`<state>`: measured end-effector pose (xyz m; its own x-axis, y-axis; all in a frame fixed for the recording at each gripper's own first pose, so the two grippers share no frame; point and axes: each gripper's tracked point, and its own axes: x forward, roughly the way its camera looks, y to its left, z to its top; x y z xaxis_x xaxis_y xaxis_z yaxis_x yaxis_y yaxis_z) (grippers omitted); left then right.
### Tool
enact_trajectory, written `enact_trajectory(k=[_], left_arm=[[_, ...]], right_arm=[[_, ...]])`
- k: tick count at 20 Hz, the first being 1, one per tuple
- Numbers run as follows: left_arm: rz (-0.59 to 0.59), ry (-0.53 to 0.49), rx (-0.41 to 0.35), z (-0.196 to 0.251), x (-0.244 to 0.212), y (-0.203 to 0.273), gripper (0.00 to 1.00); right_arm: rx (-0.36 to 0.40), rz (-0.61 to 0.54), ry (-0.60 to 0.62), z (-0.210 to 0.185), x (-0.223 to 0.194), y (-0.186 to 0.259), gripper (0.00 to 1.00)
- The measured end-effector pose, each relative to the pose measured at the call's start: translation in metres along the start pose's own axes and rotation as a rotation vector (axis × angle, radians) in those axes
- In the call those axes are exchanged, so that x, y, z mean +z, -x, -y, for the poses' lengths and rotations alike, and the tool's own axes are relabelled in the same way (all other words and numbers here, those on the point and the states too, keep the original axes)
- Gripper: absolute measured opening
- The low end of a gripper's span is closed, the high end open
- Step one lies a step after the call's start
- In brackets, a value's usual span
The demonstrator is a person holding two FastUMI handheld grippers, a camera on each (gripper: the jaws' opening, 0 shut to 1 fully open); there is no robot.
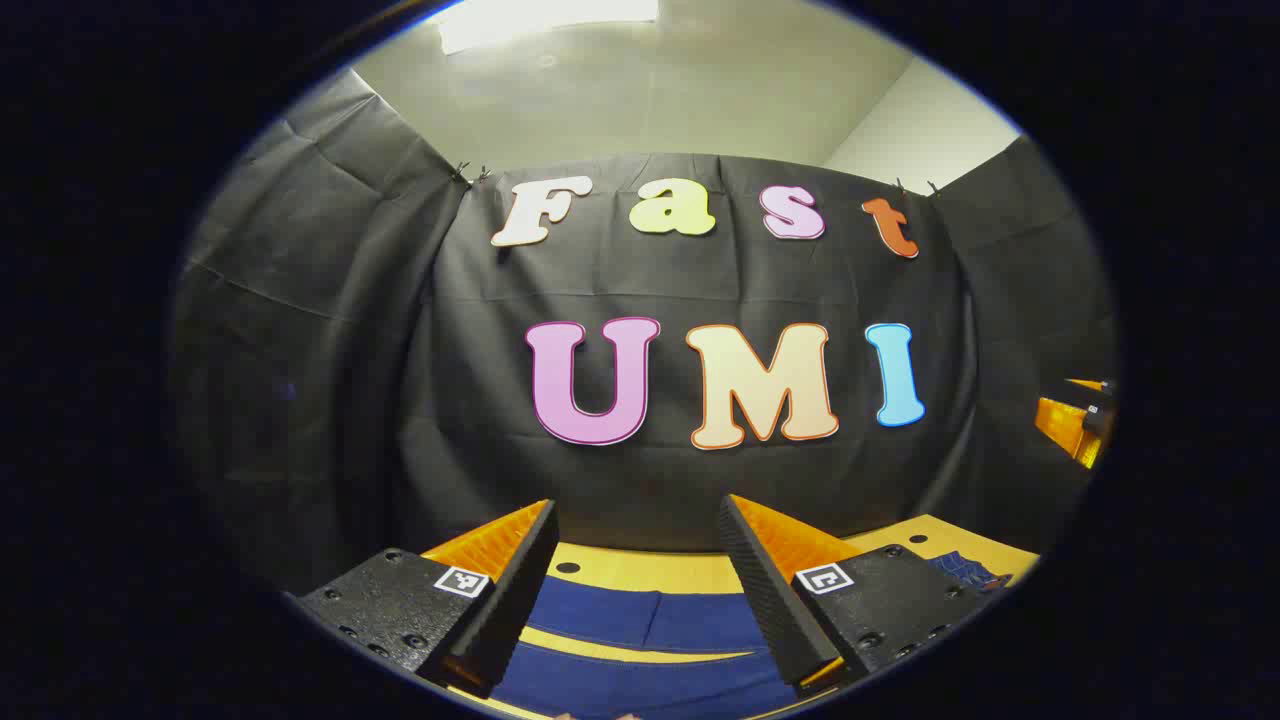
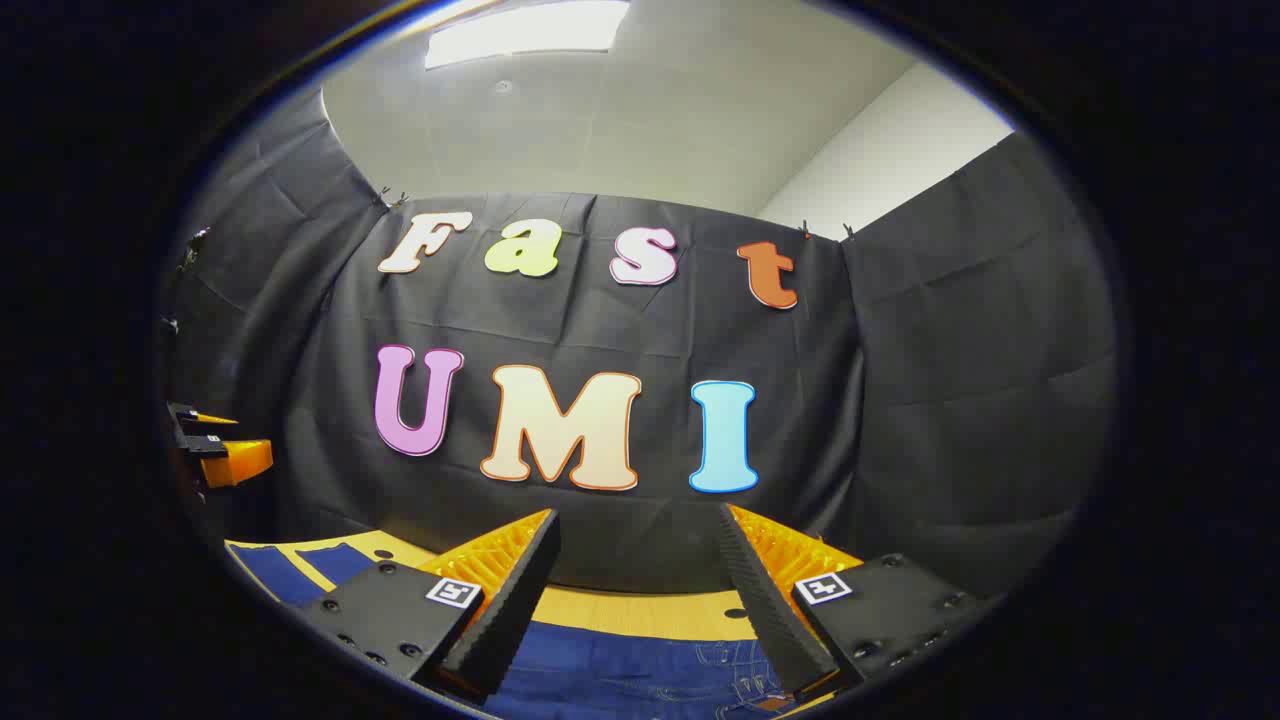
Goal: Grasp the waist and the cuffs of the jeans and fold them to make the two legs overlap; first hold the waist and fold one-third of the jeans toward the cuffs, then hold the cuffs and fold the remaining one-third in the same direction to finish folding.
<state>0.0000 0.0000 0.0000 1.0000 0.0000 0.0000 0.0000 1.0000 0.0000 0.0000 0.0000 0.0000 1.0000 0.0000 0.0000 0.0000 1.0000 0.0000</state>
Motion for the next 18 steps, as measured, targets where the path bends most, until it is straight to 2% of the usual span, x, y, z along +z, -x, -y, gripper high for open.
enact_trajectory(k=[1, 14, 16, 18], left_arm=[[0.0, -0.005, 0.005, -0.002, 0.0, 0.0, 0.95], [-0.031, -0.02, 0.042, -0.03, -0.012, -0.002, 0.96], [-0.036, -0.029, 0.038, -0.032, -0.015, -0.003, 0.96], [-0.053, -0.057, 0.0, -0.031, -0.02, -0.003, 0.97]], right_arm=[[0.0, -0.002, -0.003, 0.0, -0.001, 0.001, 0.98], [0.006, -0.029, -0.006, -0.007, -0.007, -0.002, 0.98], [0.011, -0.032, -0.005, -0.01, -0.007, -0.002, 0.98], [0.016, -0.036, -0.001, -0.011, -0.008, -0.001, 0.98]])
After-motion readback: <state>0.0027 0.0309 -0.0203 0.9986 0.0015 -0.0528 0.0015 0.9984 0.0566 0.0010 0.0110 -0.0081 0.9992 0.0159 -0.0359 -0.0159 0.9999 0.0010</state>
